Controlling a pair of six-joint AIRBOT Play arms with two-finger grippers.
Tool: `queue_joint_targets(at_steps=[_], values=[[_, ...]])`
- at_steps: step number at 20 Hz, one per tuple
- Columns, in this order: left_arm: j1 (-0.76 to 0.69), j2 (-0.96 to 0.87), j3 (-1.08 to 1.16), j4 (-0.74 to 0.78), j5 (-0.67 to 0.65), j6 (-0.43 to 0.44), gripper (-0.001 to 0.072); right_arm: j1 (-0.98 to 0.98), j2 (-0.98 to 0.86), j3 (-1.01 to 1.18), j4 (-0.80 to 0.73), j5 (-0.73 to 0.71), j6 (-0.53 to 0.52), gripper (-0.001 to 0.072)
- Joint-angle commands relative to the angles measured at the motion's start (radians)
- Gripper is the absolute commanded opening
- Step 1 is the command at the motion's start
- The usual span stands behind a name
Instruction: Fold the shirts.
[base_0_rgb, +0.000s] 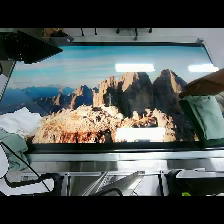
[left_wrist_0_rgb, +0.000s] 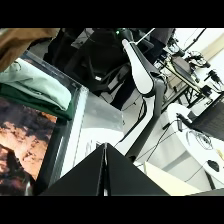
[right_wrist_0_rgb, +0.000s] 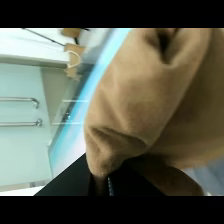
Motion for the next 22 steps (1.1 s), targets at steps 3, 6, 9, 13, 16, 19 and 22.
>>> queue_joint_targets(at_steps=[3,6,9,13,16,19,22], values=[[0.0,-0.001,0.0,0.0,0.002,-0.001,0.0016,-0.157,0.036,0.002,-0.132,0.222,0.152,0.0018],[0.0,-0.001,0.0,0.0,0.001,-0.001,0.0016,-0.199,0.071,-0.001,-0.364,0.341,0.215,0.0019],[0.0,-0.001,0.0,0.0,0.001,-0.001,0.0016,-0.18,0.097,-0.103,-0.725,0.443,0.226,0.0019],[-0.023,-0.004,0.0,0.0,-0.006,-0.001,0.0016,-0.181,0.121,-0.334,-0.953,0.422,0.216,0.0021],[-0.048,-0.018,0.0,0.0,-0.007,-0.001,0.0016,-0.181,0.106,-0.41,-0.973,0.375,0.215,0.0552],[-0.07,-0.036,0.0,-0.002,0.0,-0.002,0.0016,-0.181,0.087,-0.364,-0.876,0.364,0.215,0.0579],[-0.08,-0.06,0.0,-0.003,0.026,-0.002,0.0016,-0.166,0.084,-0.252,-0.537,0.246,0.154,0.0233]])
